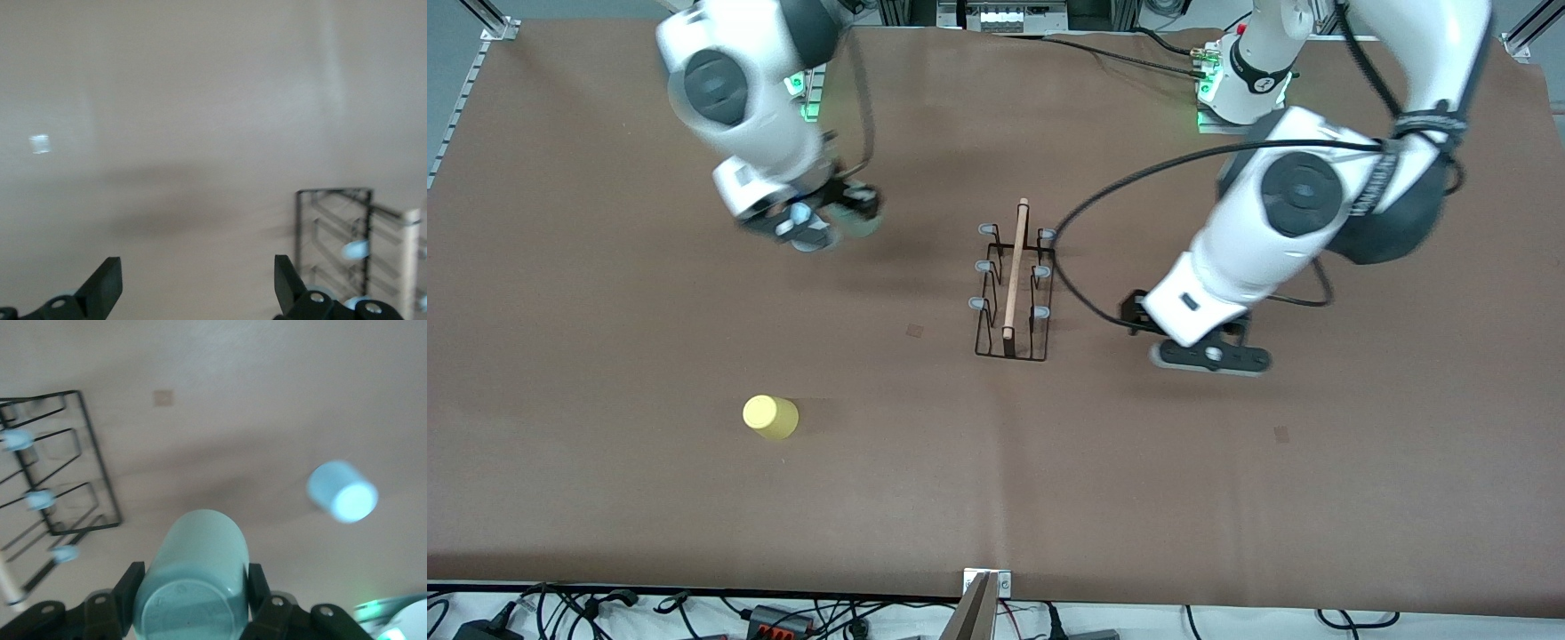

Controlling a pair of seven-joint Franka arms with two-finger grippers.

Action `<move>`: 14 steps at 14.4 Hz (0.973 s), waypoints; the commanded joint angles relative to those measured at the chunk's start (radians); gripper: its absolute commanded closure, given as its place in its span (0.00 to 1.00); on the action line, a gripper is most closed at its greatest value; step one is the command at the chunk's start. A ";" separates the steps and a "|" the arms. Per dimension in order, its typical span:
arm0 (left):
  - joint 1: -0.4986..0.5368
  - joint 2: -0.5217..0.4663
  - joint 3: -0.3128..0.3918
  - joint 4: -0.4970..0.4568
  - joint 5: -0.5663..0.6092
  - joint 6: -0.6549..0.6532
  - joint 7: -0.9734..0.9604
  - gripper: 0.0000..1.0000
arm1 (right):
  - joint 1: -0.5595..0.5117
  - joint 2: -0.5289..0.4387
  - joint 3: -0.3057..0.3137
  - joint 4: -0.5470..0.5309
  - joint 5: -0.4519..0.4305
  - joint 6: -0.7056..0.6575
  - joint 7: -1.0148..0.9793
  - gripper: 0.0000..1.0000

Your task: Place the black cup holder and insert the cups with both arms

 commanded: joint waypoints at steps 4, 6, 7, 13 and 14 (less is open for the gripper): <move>0.089 -0.124 -0.013 -0.014 0.005 -0.251 0.157 0.00 | 0.181 0.099 0.001 0.002 -0.006 0.244 0.335 0.99; 0.112 -0.149 -0.014 -0.014 0.000 -0.306 0.158 0.00 | 0.211 0.133 0.001 0.002 -0.011 0.314 0.345 0.99; 0.120 -0.151 -0.014 -0.012 0.000 -0.323 0.158 0.00 | 0.221 0.145 0.001 0.002 -0.025 0.337 0.346 0.99; 0.172 -0.157 0.015 0.123 -0.089 -0.498 0.164 0.00 | 0.253 0.220 0.001 0.002 -0.131 0.386 0.391 0.99; 0.163 -0.169 0.059 0.120 -0.083 -0.503 0.174 0.00 | 0.253 0.225 0.001 0.004 -0.131 0.398 0.392 0.98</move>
